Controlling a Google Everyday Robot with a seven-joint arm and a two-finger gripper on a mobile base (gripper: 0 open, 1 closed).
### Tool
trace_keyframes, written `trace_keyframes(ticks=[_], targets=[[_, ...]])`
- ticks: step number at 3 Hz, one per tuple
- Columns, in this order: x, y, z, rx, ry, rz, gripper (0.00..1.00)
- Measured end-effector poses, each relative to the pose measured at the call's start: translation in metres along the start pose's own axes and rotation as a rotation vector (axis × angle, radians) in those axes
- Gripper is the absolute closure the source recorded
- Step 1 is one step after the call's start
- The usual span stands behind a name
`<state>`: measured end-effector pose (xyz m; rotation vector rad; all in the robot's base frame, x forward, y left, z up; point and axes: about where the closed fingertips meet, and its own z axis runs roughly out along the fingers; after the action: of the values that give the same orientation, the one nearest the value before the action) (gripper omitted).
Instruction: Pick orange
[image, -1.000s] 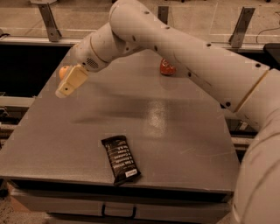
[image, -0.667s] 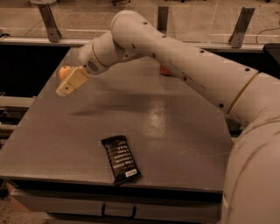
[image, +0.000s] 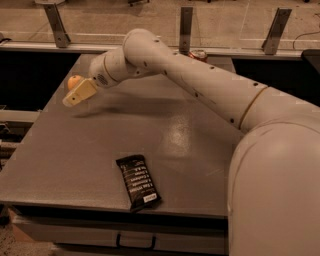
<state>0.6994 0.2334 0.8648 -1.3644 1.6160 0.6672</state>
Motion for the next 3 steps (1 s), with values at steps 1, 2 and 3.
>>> trace_keyframes(ticks=[1,2,3], targets=[[0.0072,-0.0126,0.0183,0.023,-0.002,0.011,0.17],[0.013,-0.0158,0.0278,0.037,-0.013,0.023,0.41],[0.0145,-0.0137,0.0282,0.045,-0.026,0.027,0.64]])
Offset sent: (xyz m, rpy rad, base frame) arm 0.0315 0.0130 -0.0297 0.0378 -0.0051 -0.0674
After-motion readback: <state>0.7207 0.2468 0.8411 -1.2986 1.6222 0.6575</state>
